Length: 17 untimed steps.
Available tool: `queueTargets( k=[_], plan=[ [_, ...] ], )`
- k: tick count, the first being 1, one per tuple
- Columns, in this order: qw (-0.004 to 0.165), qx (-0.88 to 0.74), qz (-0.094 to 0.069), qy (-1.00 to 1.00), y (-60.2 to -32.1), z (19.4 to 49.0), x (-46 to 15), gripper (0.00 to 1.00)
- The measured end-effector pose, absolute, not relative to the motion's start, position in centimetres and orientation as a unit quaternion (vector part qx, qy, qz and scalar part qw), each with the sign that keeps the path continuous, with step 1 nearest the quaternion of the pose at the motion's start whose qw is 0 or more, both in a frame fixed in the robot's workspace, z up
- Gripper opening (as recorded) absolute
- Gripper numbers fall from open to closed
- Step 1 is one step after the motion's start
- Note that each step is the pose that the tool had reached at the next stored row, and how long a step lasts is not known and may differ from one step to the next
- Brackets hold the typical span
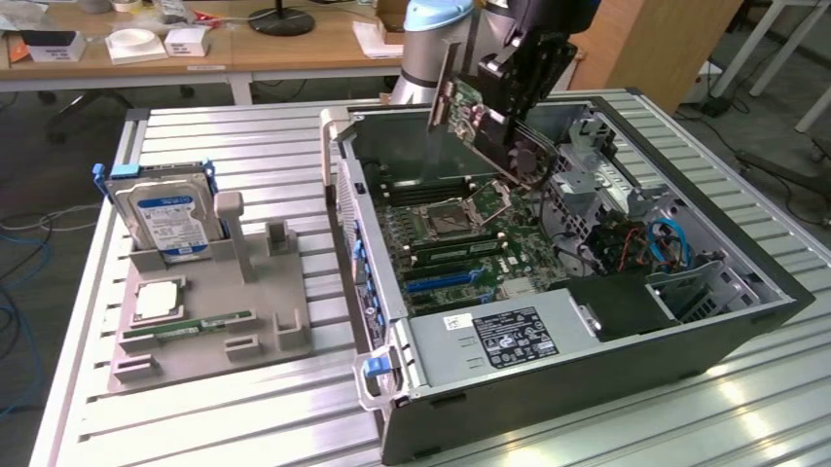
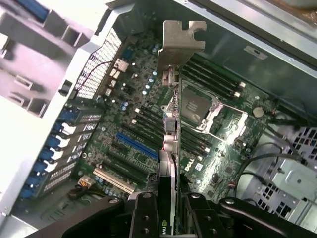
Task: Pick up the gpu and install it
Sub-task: 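Insert the gpu into the slot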
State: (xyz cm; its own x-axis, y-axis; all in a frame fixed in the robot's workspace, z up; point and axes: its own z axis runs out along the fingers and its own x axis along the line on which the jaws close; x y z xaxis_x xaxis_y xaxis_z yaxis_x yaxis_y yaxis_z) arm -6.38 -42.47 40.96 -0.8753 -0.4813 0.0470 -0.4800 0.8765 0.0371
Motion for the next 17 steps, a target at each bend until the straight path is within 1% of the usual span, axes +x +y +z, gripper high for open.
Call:
queueTargets(
  k=[17],
  plan=[
    [0.029, 0.389, -0.008, -0.921, -42.47, 40.75, -6.39, 0.26]
  ],
)
